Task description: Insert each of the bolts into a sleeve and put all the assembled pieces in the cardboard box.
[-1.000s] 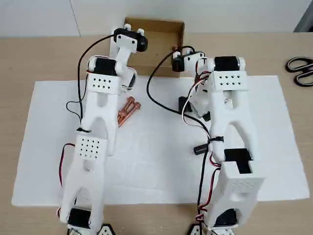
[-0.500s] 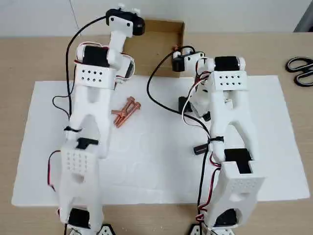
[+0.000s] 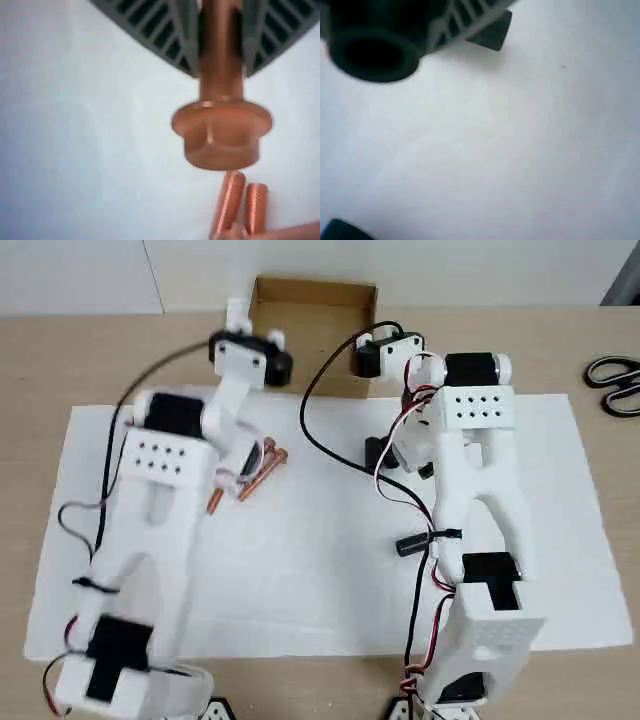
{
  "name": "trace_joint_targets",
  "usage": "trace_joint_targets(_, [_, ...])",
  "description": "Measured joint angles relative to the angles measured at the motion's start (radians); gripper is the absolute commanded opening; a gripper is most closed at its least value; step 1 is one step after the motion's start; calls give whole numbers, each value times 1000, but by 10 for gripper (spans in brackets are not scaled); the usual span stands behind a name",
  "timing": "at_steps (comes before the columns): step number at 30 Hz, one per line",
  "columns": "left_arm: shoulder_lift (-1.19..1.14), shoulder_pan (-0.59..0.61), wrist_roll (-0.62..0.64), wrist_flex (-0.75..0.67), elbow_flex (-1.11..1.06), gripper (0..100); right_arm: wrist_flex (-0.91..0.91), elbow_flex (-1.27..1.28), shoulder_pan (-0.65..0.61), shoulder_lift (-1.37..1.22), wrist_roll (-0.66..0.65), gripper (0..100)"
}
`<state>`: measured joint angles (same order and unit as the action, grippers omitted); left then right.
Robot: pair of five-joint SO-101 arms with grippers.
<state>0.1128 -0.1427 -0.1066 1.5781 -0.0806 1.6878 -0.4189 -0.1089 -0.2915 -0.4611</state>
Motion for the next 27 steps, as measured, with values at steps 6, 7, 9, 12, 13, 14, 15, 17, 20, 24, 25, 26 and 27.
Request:
trace_joint_targets(6, [123, 0, 2, -273, -381, 6, 0, 0, 0, 0, 0, 4])
trace_joint_targets(7, [126, 0, 2, -316, -430, 6, 0, 0, 0, 0, 0, 4])
trace_joint_targets(9, [127, 20, -2, -387, -506, 6, 0, 0, 0, 0, 0, 4])
trace_joint_targets(12, [127, 60, 3, -451, -578, 6, 0, 0, 0, 0, 0, 4])
trace_joint_targets(13, [127, 66, 3, -459, -592, 6, 0, 0, 0, 0, 0, 4])
trace_joint_targets(14, [127, 71, 3, -462, -601, 6, 0, 0, 0, 0, 0, 4])
trace_joint_targets(15, [127, 72, 3, -466, -609, 7, 0, 0, 0, 0, 0, 4])
trace_joint_targets(17, [127, 72, 3, -471, -615, 8, 0, 0, -3, 0, 0, 4])
trace_joint_targets(20, [132, 72, 3, -473, -632, 8, 0, 0, -20, 0, 0, 4])
trace_joint_targets(24, [132, 74, 2, -474, -654, 8, 0, 0, -41, 0, 12, 4])
trace_joint_targets(25, [133, 74, 0, -474, -658, 8, 0, 0, -43, 0, 15, 4])
trace_joint_targets(26, [135, 74, 3, -474, -661, 9, 0, 0, -43, 0, 18, 4])
trace_joint_targets(27, [135, 74, 3, -474, -669, 11, 0, 0, -40, 0, 18, 4])
